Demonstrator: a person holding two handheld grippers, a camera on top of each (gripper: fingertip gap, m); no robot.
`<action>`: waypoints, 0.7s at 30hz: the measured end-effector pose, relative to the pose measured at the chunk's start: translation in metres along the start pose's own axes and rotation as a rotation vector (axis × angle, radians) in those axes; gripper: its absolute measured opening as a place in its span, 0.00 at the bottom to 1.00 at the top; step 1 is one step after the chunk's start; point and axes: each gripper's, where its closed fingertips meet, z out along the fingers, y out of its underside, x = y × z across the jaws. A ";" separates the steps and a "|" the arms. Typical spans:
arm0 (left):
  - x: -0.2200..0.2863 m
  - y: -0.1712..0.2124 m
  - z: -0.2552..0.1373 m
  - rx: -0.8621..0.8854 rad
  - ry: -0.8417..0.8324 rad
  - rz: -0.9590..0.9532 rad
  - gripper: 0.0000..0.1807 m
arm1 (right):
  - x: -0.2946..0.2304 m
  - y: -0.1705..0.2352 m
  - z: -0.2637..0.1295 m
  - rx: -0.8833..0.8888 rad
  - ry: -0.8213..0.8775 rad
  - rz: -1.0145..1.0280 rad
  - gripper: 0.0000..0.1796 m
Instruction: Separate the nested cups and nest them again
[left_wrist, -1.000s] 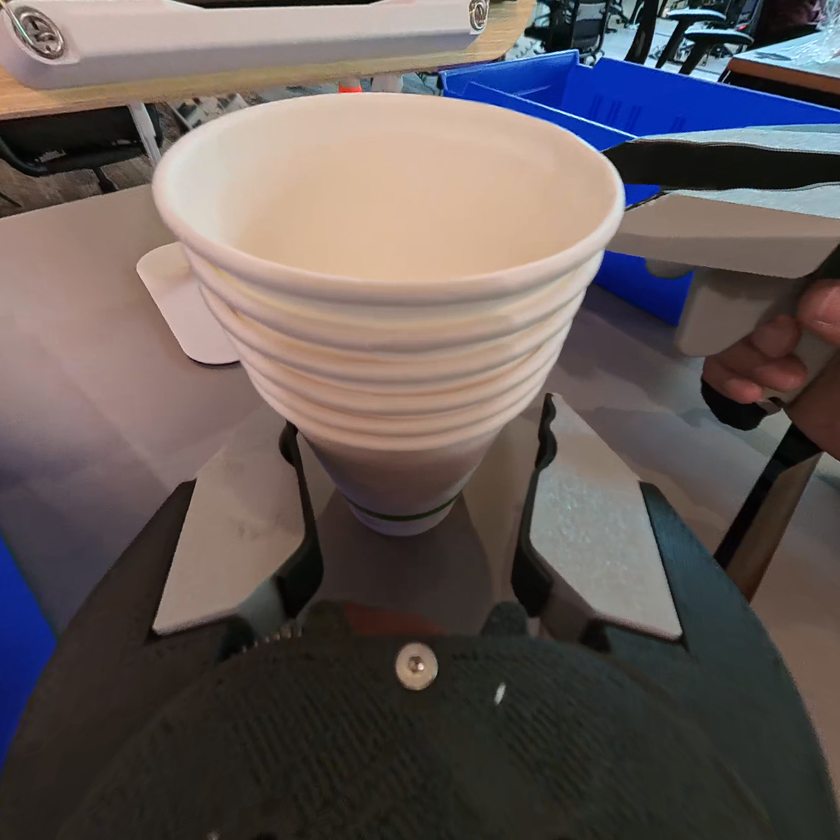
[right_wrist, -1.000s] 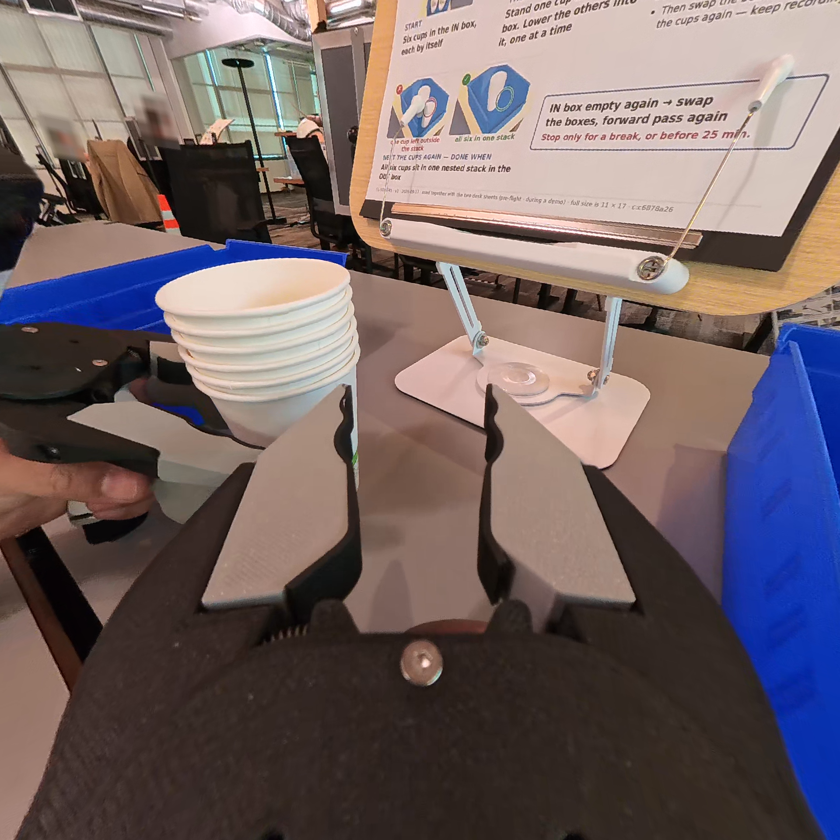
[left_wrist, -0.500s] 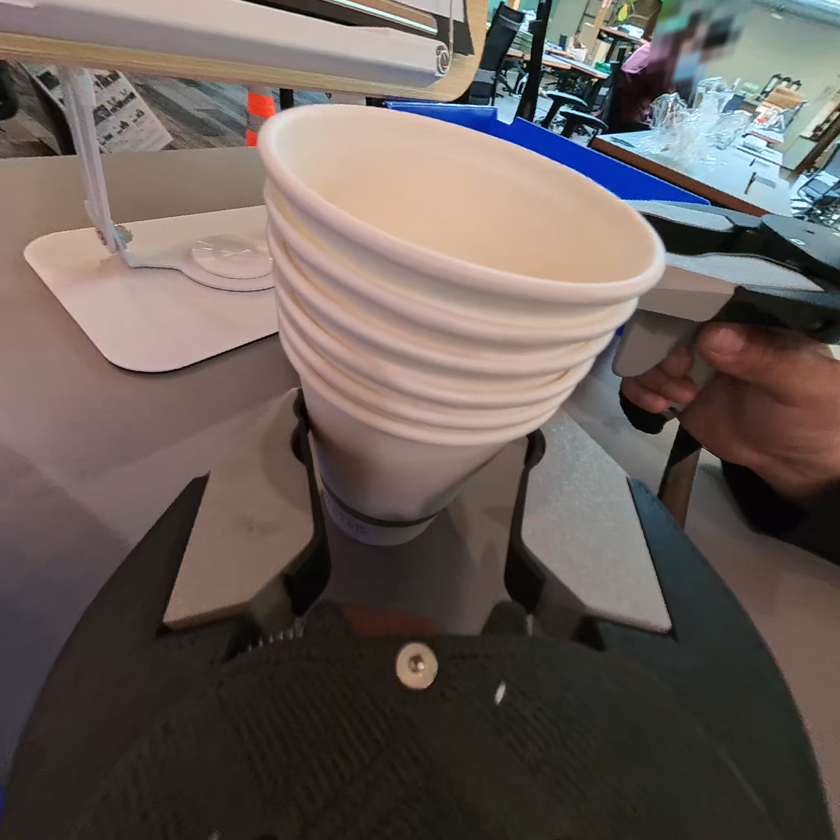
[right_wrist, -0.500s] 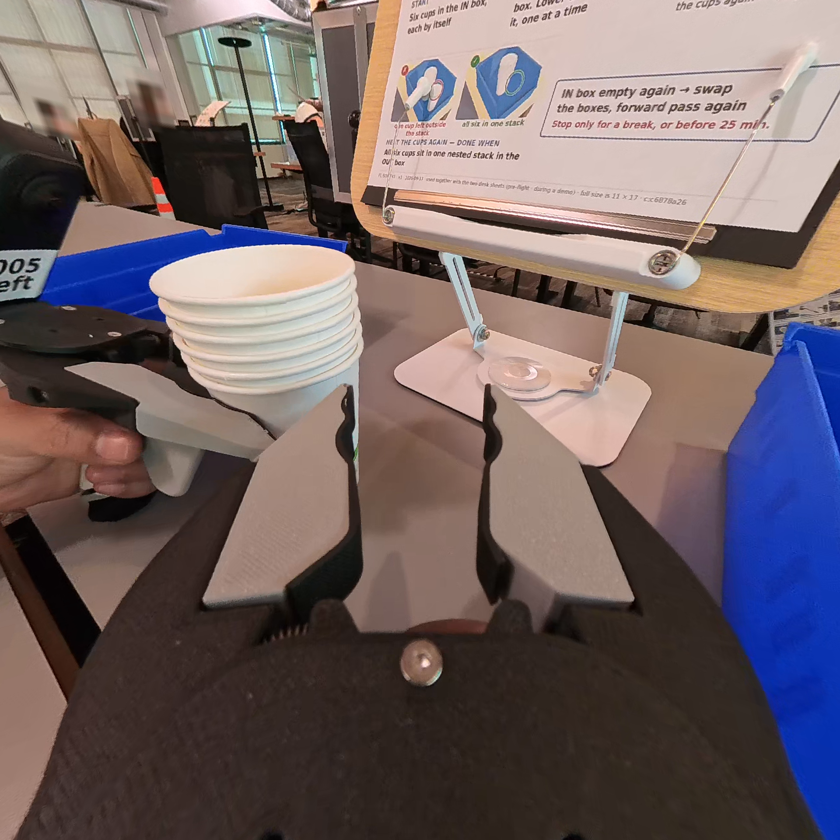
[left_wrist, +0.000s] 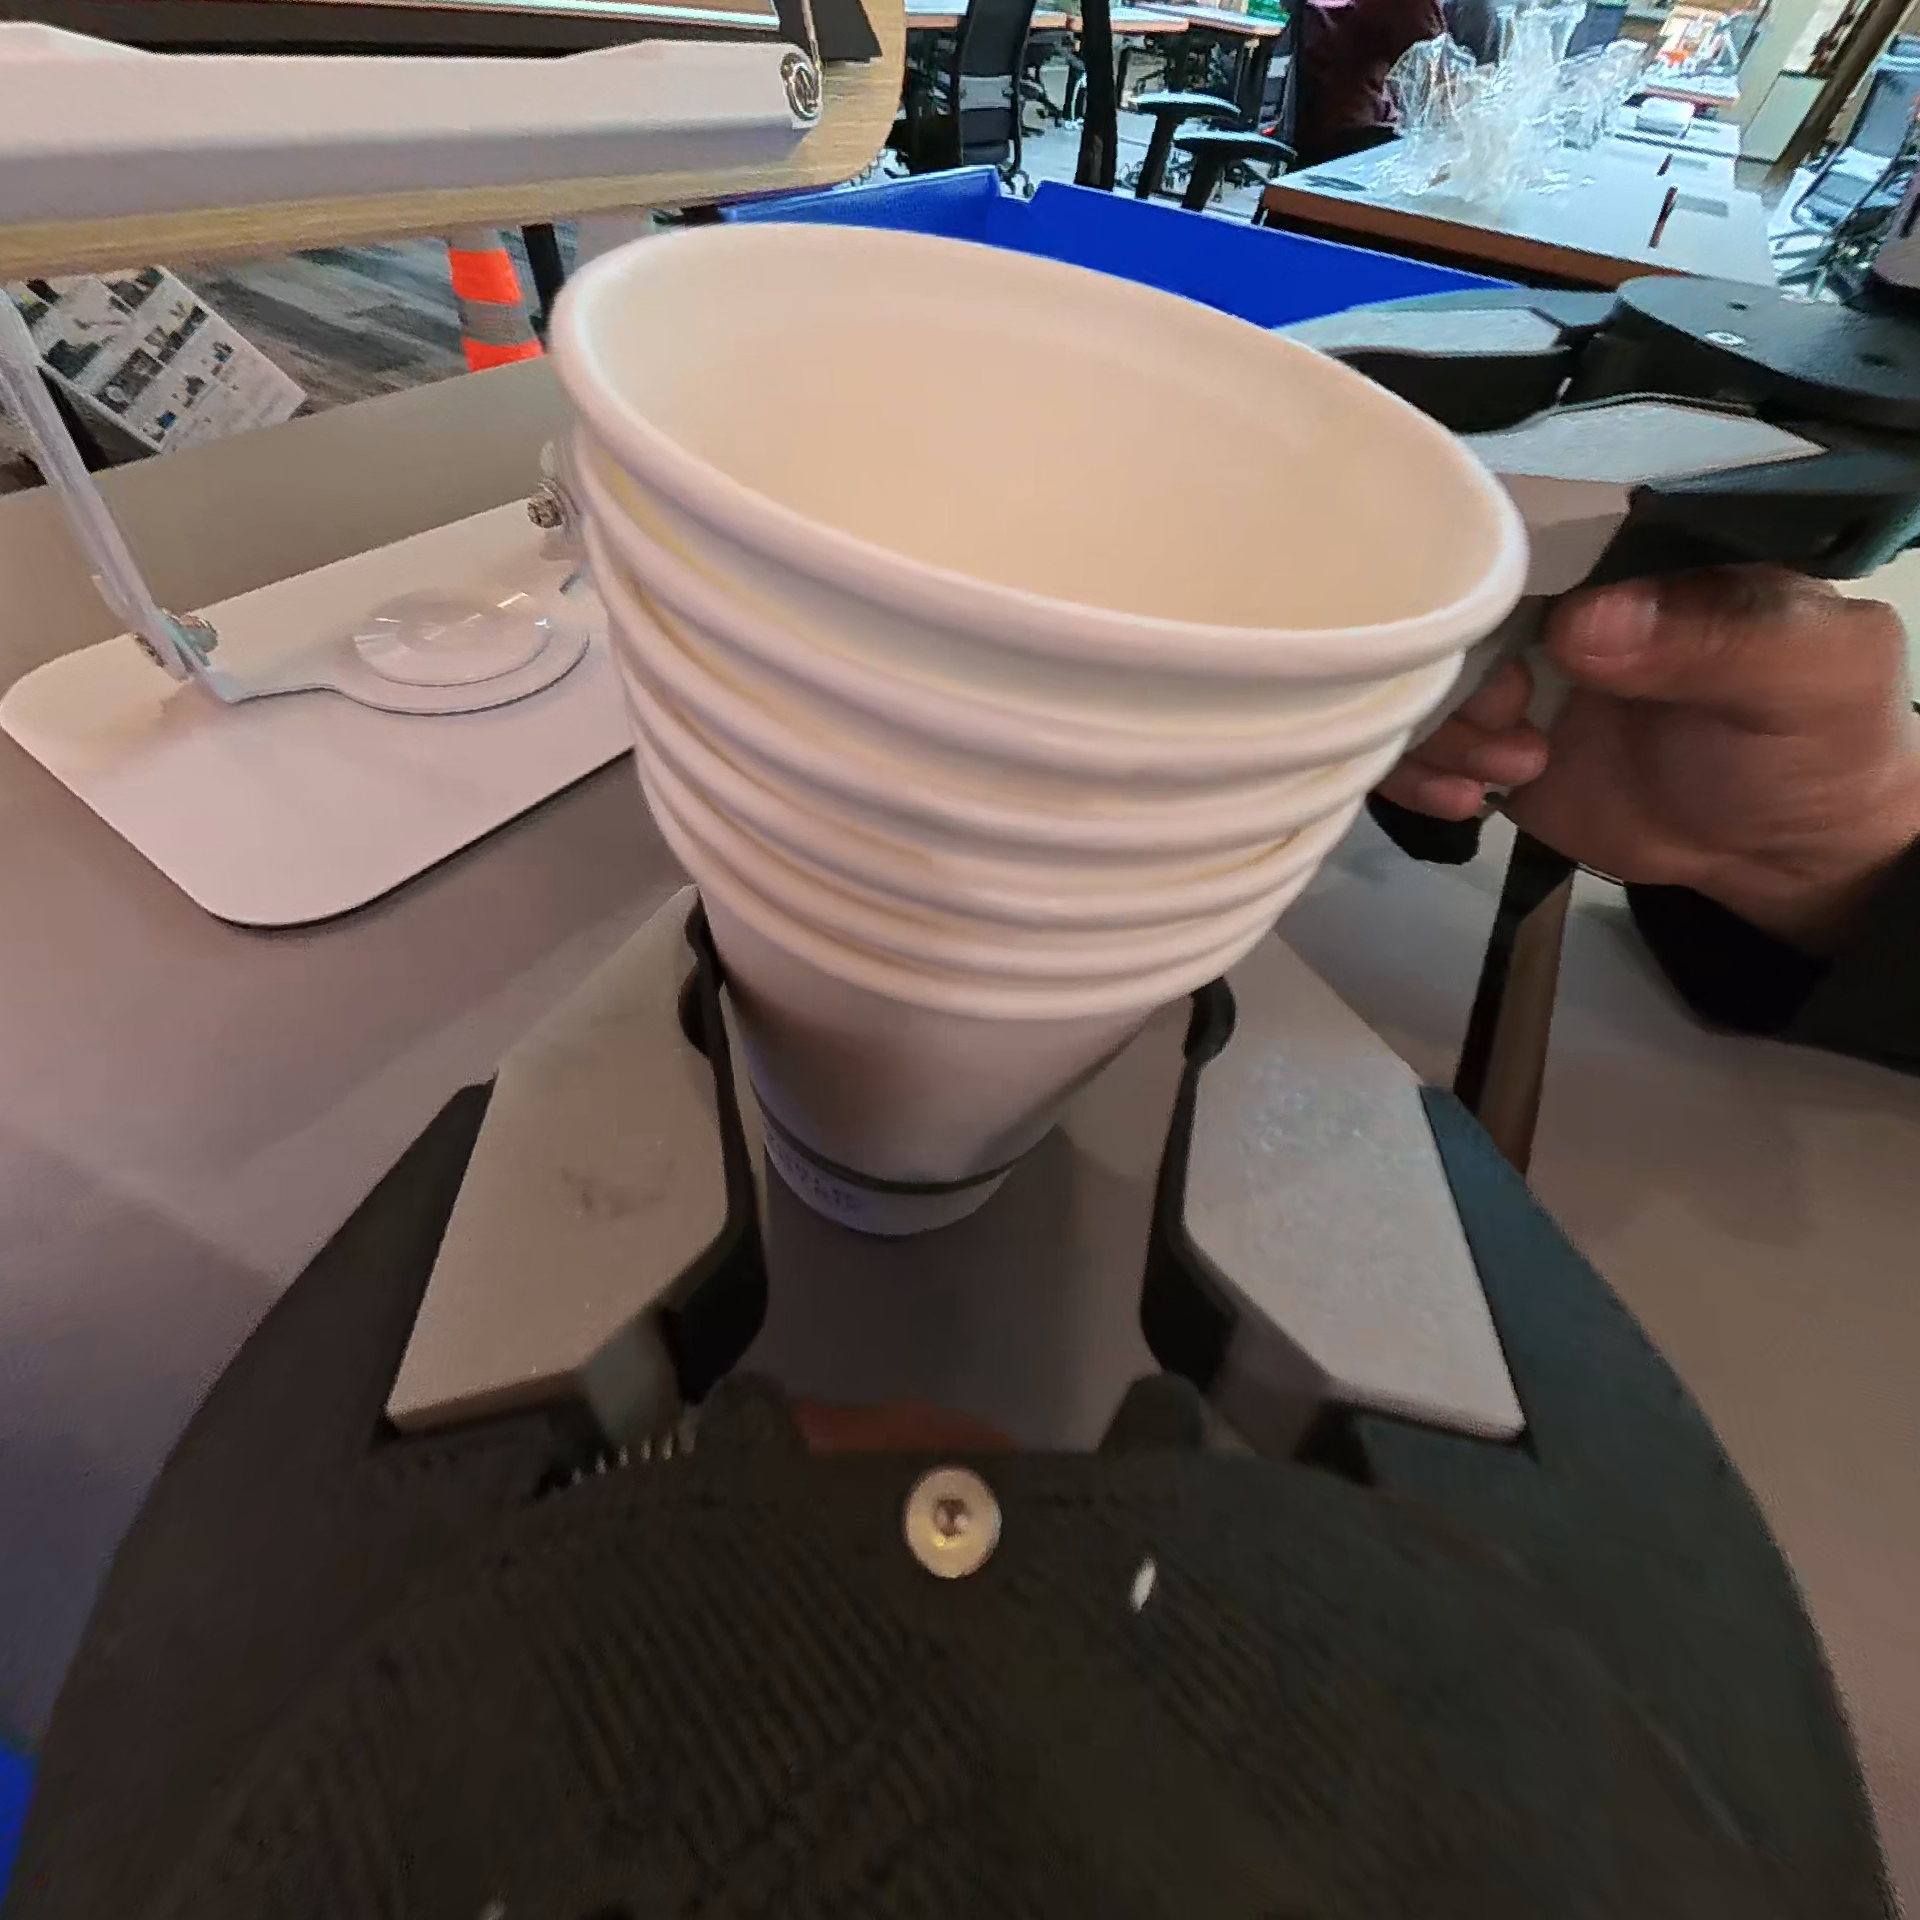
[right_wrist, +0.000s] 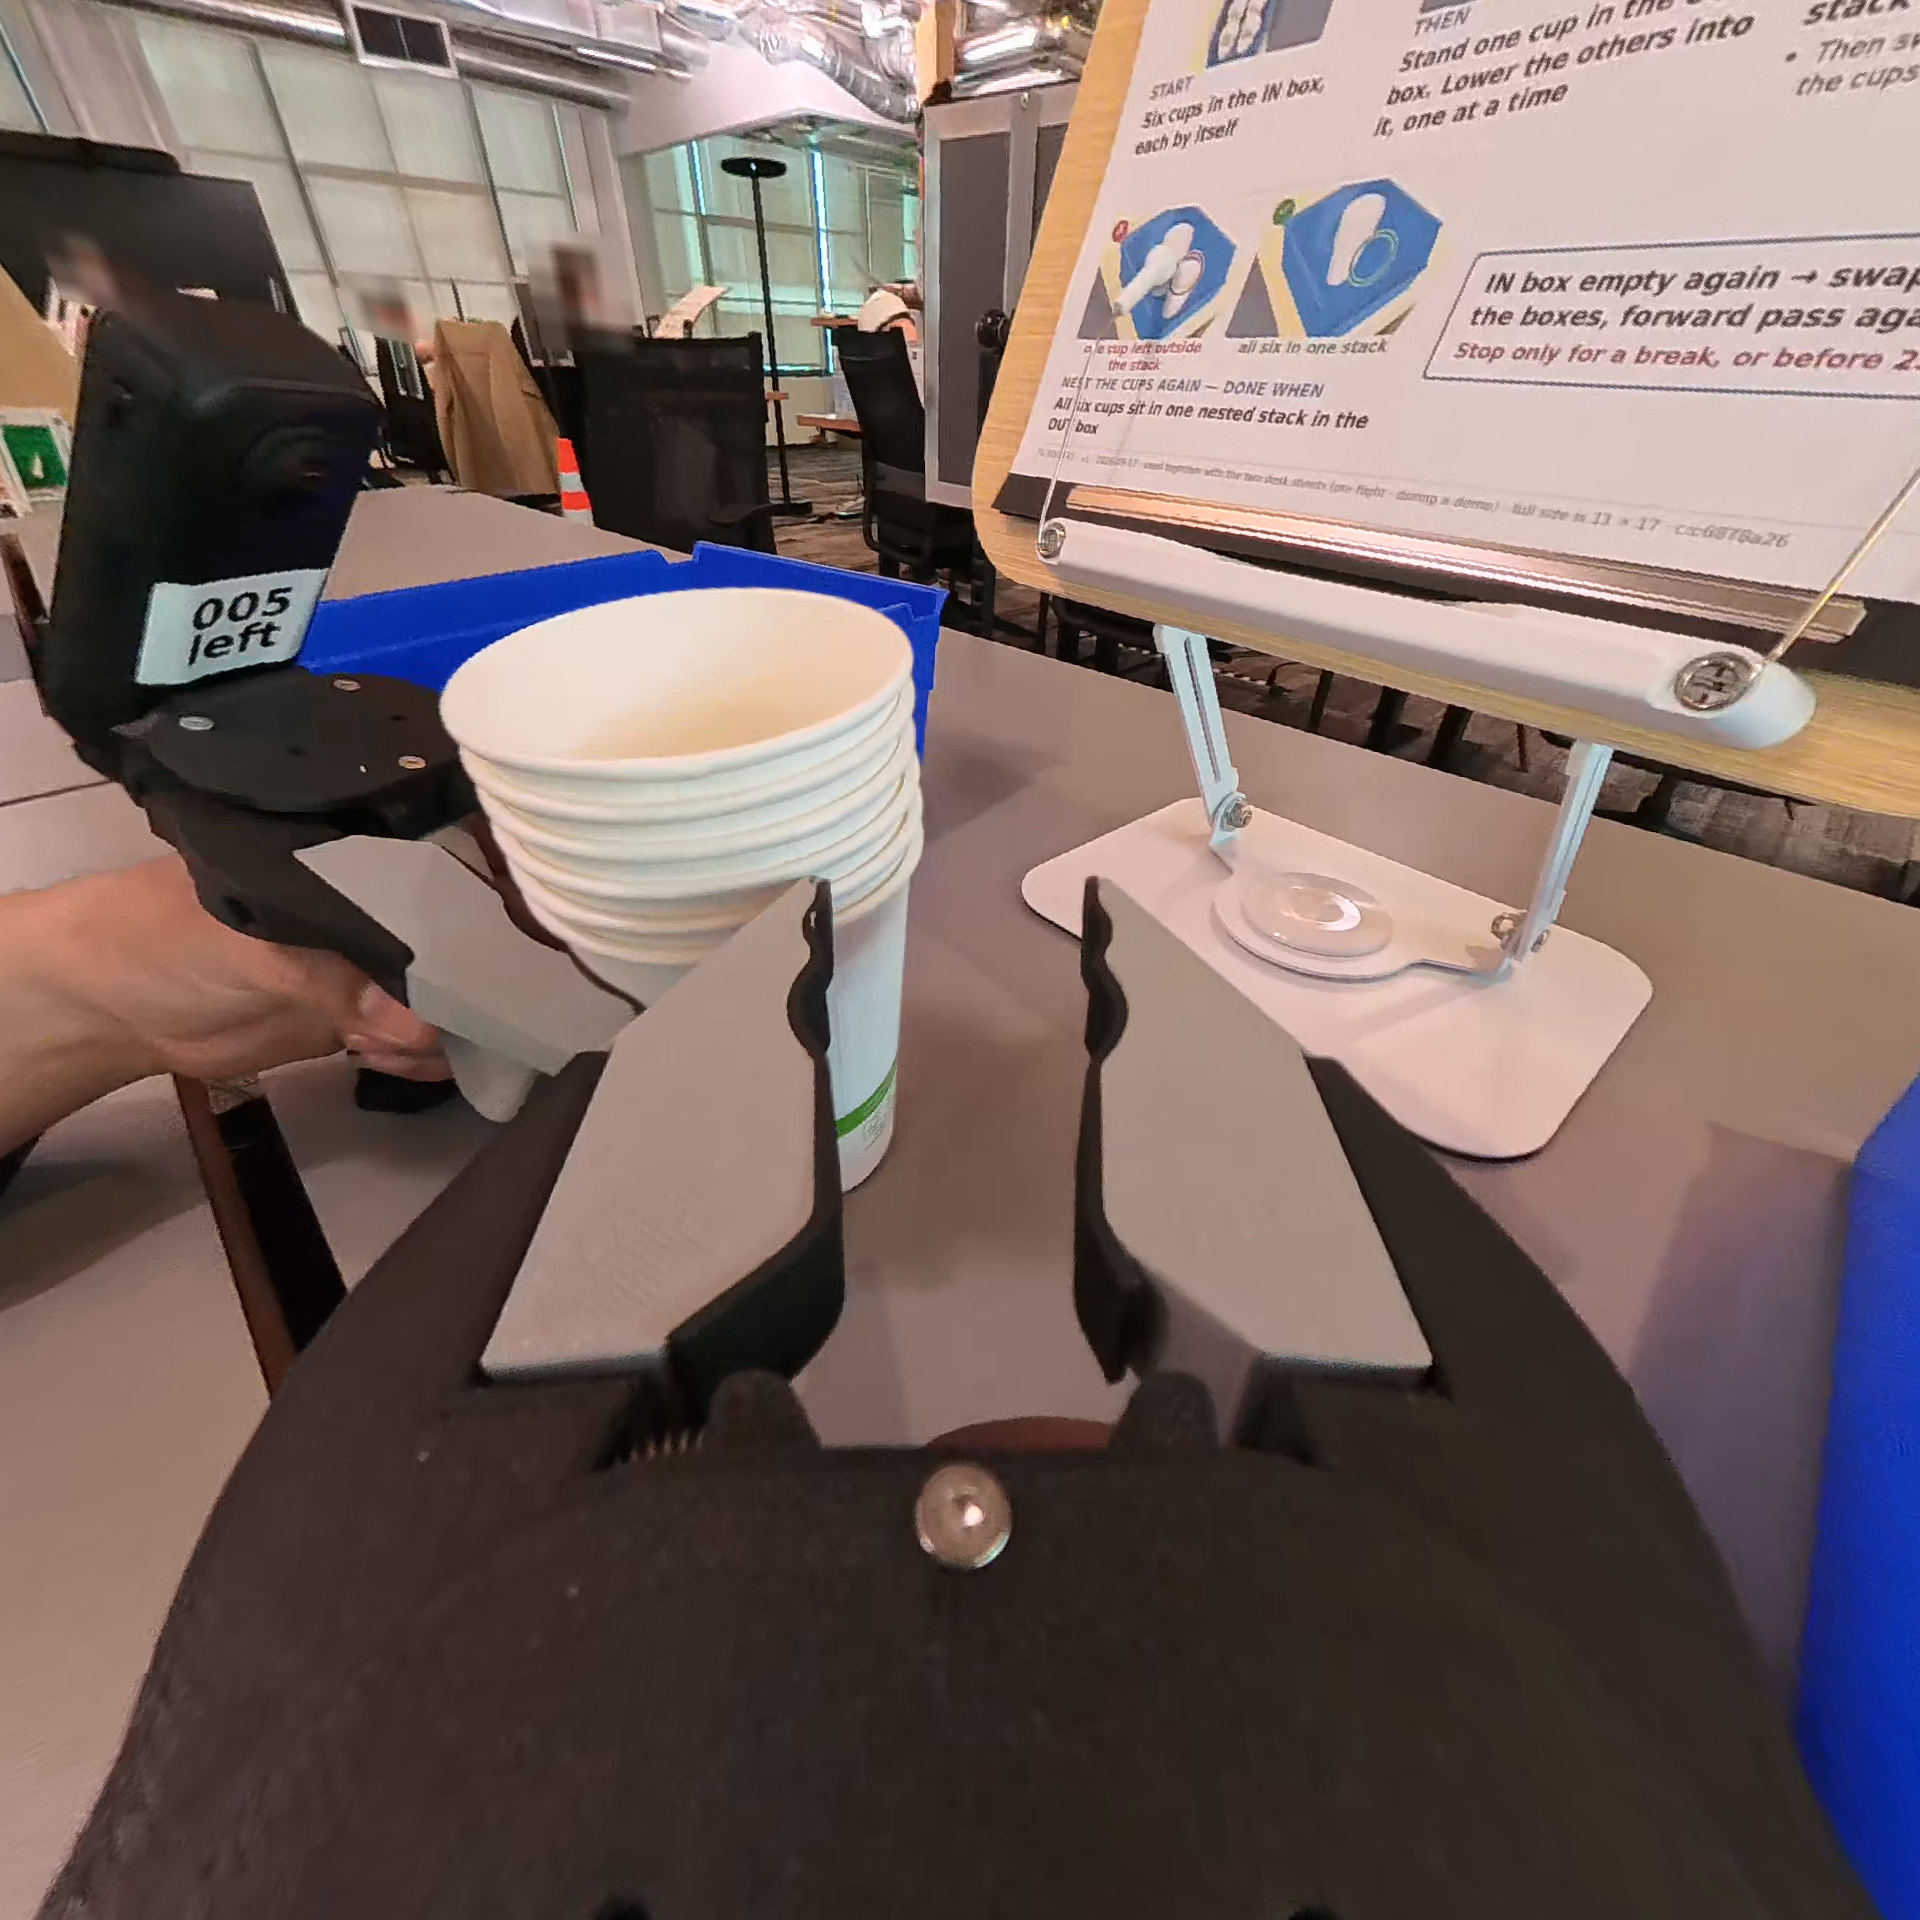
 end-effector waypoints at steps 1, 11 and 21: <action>0.000 0.000 -0.002 -0.001 -0.005 0.012 0.49 | 0.000 0.000 0.000 0.002 0.001 0.000 0.25; -0.002 0.000 -0.025 -0.002 -0.042 0.001 0.50 | 0.003 0.001 -0.001 -0.001 0.019 0.007 0.25; 0.010 -0.003 -0.026 0.017 0.014 -0.015 0.49 | 0.000 -0.003 -0.003 0.011 -0.003 0.015 0.25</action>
